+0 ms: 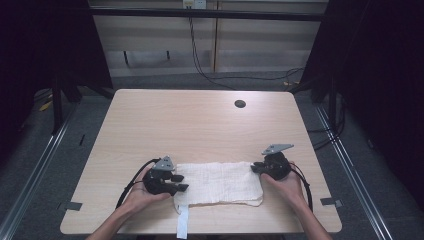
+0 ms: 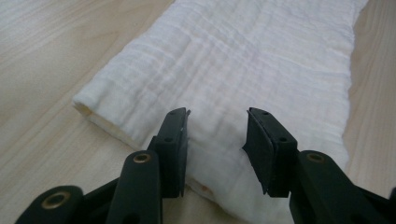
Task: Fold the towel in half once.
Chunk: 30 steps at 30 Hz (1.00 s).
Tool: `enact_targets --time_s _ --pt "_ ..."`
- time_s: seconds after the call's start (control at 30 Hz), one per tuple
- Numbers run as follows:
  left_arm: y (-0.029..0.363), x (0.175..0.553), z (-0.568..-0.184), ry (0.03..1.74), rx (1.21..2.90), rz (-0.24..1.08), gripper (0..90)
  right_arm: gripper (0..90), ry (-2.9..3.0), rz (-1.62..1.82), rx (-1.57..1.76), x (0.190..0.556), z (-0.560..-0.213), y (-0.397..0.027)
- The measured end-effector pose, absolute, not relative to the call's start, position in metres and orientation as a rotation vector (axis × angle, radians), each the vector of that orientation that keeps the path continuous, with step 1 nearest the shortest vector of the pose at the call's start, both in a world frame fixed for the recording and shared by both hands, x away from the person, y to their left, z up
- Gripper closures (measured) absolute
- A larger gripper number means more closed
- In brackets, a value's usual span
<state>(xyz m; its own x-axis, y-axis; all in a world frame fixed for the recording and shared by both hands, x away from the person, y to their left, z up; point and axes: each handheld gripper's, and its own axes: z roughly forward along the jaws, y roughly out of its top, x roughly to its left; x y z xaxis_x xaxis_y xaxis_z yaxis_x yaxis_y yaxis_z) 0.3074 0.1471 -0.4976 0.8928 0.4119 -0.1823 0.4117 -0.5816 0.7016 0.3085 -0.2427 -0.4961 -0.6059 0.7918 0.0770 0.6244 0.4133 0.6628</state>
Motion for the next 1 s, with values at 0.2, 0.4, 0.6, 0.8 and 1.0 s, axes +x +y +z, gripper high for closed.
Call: enact_targets --time_s 0.2,0.4,0.6,0.8,1.0 --pt "0.132 0.309 -0.498 0.571 2.257 -0.022 55.8 86.1 2.375 0.975 1.326 0.319 -0.496 -0.259" --pt "0.122 0.321 -0.495 0.596 2.256 -0.058 54.9 81.2 2.324 0.957 1.351 0.324 -0.496 -0.268" --pt "0.131 0.334 -0.486 0.621 2.21 -0.069 51.7 67.6 2.271 1.078 1.335 0.317 -0.481 -0.272" --pt "0.137 0.351 -0.472 0.652 2.153 -0.058 51.4 62.5 2.343 1.112 1.239 0.305 -0.472 -0.252" --pt "0.139 0.35 -0.47 0.636 2.166 -0.042 52.0 58.4 2.429 1.189 1.132 0.301 -0.464 -0.223"
